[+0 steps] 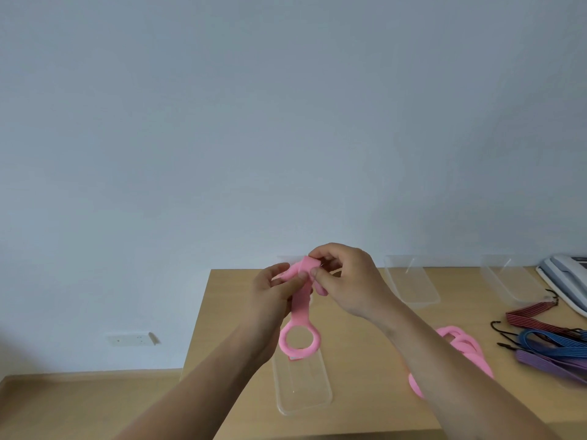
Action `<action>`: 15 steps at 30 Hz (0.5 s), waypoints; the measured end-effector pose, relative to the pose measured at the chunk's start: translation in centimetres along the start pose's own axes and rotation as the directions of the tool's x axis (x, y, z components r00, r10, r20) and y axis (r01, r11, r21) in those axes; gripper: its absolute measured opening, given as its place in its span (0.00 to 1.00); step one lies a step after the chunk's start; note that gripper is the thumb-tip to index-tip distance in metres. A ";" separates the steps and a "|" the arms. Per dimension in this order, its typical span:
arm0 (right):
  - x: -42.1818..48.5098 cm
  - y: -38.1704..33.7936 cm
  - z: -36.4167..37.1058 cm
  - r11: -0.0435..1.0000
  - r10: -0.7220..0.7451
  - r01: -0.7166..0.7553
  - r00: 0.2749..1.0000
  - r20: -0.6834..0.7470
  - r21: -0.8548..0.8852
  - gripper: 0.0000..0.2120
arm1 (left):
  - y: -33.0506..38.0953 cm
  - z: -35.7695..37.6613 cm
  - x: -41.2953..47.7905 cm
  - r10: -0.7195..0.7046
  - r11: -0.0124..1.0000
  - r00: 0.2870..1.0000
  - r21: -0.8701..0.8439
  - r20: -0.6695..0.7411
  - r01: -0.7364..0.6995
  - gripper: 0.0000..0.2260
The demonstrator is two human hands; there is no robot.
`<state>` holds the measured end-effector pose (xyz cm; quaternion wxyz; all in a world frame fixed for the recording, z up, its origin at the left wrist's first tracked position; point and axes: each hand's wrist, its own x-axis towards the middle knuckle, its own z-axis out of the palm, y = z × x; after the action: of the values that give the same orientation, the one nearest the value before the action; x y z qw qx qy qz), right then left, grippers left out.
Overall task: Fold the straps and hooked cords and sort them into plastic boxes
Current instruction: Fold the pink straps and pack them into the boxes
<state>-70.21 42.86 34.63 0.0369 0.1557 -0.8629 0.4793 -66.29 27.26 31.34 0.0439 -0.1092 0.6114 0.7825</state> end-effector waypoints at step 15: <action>-0.9 0.8 0.8 0.992 0.008 0.007 0.993 -0.119 0.125 0.12 | 0.1 0.4 -0.3 -0.146 0.988 0.986 -0.058 -0.082 0.142 0.12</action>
<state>-69.55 42.73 33.35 0.0784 0.1287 -0.8273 0.5412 -66.06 27.64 31.56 0.0711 -0.1879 0.5827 0.7875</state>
